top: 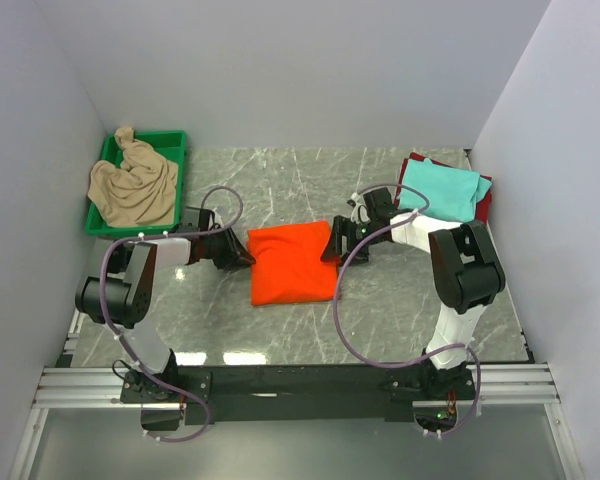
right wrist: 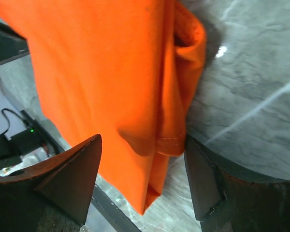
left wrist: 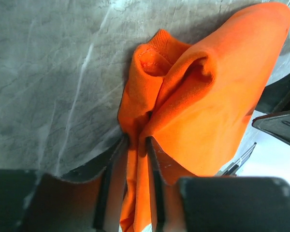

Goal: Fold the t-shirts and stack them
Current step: Fold the tshirt, then neatly place the folded tshirt to the corner

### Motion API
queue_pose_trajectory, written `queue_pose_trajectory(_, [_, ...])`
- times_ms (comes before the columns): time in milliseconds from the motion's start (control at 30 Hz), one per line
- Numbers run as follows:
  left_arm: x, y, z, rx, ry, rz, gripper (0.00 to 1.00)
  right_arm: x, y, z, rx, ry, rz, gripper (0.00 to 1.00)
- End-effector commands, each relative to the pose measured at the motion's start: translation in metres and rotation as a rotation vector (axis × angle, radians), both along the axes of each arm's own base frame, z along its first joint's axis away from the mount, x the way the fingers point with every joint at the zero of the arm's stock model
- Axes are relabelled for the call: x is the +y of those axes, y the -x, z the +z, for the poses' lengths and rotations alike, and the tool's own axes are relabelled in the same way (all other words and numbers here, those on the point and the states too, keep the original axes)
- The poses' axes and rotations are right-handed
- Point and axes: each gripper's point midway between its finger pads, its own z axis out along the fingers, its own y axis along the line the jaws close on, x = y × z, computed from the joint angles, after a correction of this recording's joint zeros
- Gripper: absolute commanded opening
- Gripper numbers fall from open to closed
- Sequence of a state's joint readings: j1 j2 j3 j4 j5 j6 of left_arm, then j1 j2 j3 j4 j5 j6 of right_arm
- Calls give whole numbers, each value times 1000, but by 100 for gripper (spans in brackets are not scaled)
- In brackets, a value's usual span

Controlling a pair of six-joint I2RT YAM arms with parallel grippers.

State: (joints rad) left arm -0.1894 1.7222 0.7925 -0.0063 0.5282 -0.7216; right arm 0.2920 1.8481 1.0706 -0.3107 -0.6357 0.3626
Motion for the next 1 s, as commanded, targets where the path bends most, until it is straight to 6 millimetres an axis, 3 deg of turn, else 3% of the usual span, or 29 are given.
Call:
queue_pose_trajectory(0, [-2, 6, -11, 14, -3, -15, 28, 4, 12, -12, 22, -8, 8, 75])
queue_pose_trajectory(300, [-2, 13, -18, 31, -9, -18, 24, 25, 17, -26, 41, -16, 26, 66])
queue_pose_trajectory(467, [-7, 15, -18, 30, 2, -28, 24, 31, 12, -28, 30, 1, 28, 48])
queue_pose_trajectory(567, [-7, 14, -16, 29, -2, -31, 30, 29, 8, -24, 2, 34, 16, 36])
queue_pose_trajectory(667, [-8, 4, -2, -11, -8, -32, 41, 18, 1, -12, -39, 102, 4, 16])
queue_pose_trajectory(700, [-6, 4, 0, -2, -21, -29, 45, 18, -5, -3, -65, 110, 4, 0])
queue_pose_trajectory(733, [-6, 2, 5, -10, -25, -28, 52, 15, -9, 1, -80, 131, 0, 0])
queue_pose_trajectory(833, [-4, -8, 25, -45, -41, -21, 59, 5, -23, 24, -146, 200, -1, 0])
queue_pose_trajectory(967, [-4, -17, 55, -104, -40, -25, 61, -13, -31, 44, -175, 307, 34, 0])
